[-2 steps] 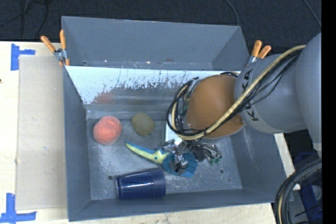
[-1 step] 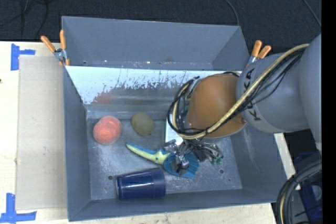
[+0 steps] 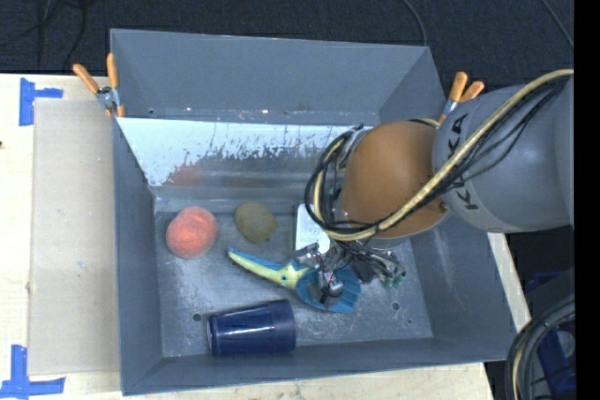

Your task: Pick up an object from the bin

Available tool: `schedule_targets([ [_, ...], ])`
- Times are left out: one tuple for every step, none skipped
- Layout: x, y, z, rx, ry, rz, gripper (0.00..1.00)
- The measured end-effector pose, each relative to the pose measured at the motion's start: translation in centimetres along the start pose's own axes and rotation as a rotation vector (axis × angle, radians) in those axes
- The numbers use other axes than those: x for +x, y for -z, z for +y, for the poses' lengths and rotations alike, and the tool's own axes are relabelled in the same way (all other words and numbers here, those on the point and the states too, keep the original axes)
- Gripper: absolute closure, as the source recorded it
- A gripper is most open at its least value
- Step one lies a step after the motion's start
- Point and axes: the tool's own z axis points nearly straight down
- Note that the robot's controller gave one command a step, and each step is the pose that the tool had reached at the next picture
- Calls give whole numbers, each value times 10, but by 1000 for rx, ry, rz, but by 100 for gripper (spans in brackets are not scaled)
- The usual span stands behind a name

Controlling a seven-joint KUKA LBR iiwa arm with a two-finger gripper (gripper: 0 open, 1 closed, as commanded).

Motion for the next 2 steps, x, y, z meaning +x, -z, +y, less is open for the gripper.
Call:
schedule_targets([
  [-1,18,0,1,0,-5,100],
  [-1,33,0,2,-2,-6,100],
])
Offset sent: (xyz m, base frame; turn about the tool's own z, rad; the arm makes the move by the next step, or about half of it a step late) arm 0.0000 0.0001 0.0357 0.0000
